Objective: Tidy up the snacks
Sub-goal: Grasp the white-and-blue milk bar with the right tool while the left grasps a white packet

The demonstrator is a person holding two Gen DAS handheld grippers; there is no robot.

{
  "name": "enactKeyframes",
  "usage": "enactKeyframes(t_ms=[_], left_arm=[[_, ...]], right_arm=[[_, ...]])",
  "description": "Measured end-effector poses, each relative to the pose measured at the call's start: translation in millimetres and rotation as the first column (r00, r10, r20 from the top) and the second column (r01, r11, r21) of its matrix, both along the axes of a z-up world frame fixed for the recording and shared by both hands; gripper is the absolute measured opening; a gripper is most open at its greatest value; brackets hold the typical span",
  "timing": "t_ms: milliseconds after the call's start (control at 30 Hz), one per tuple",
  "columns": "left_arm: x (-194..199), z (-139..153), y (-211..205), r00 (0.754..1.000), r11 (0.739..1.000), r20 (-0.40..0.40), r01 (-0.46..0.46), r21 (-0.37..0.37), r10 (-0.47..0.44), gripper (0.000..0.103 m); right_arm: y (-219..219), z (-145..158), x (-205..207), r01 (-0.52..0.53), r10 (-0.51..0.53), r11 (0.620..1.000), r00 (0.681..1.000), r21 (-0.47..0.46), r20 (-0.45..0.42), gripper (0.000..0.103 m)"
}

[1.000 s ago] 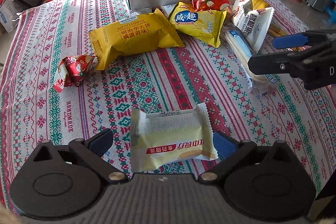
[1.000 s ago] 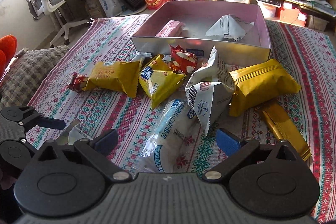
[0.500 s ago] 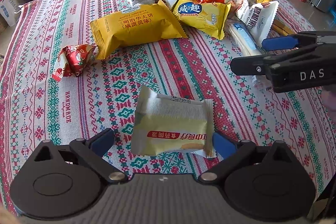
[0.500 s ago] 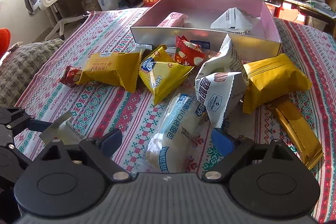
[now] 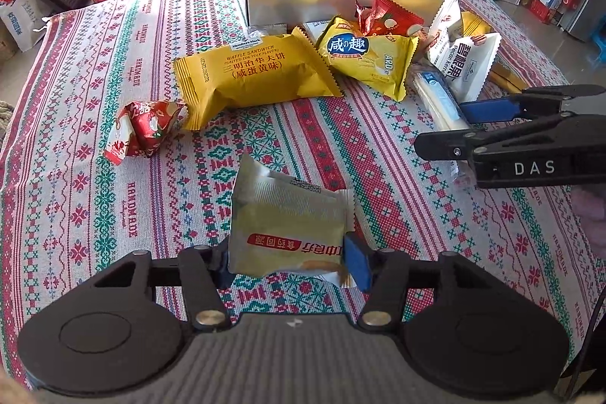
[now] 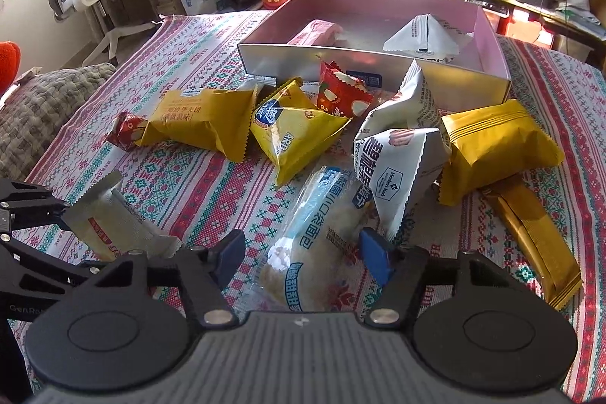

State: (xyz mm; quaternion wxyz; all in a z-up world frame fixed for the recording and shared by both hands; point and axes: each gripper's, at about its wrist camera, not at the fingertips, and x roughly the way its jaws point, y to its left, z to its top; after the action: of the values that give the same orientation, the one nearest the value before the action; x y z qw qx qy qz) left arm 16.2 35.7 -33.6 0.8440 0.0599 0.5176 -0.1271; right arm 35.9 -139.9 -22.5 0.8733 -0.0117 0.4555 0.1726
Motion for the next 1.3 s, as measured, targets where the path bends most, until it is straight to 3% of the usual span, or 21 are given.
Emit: enactKeyframes(t_ms=[200,333,633,1167,1233,1300], left_arm=[[4.4,4.5,8.5,1.000,0.999,0.009,-0.012,-0.038,0.012,0.042],[7.4,5.0,11.9,1.000,0.998,0.006,-0.019,-0.064,0.019,0.020],[5.7,7.3,12.1,1.000,0.997,0.012,-0.014,-0.080,0.015,0.018],[1.9,27.6,13.8,1.000,0.990,0.027,-0.001,-0.143,0.005,0.018],[2.7,32.7,14.3,0.999,0.989,0.035,0.002,-0.151,0.003,0.018],[3.5,36.7,14.4,0.999,0.987,0.041,0.005,-0.160,0.002,0.018]], right_arm=[[1.8,0.6,-0.7,-0.009,0.009,1.000,1.000,-0.023,0.014,0.052],[0.6,1.9,-1.3,-0.010,0.011,1.000,1.000,-0.023,0.022,0.042],[1.0,10.3,-3.3,-0.033,0.033,0.999,0.999,-0.002,0.042,0.025],[1.6,37.3,-7.0,-0.076,0.071,0.995,0.994,0.058,0.083,0.011],[2.5,42.5,-7.5,-0.079,0.074,0.995,0.993,0.065,0.088,0.001],[3.5,46.8,-7.4,-0.089,0.082,0.993,0.992,0.074,0.094,0.000]])
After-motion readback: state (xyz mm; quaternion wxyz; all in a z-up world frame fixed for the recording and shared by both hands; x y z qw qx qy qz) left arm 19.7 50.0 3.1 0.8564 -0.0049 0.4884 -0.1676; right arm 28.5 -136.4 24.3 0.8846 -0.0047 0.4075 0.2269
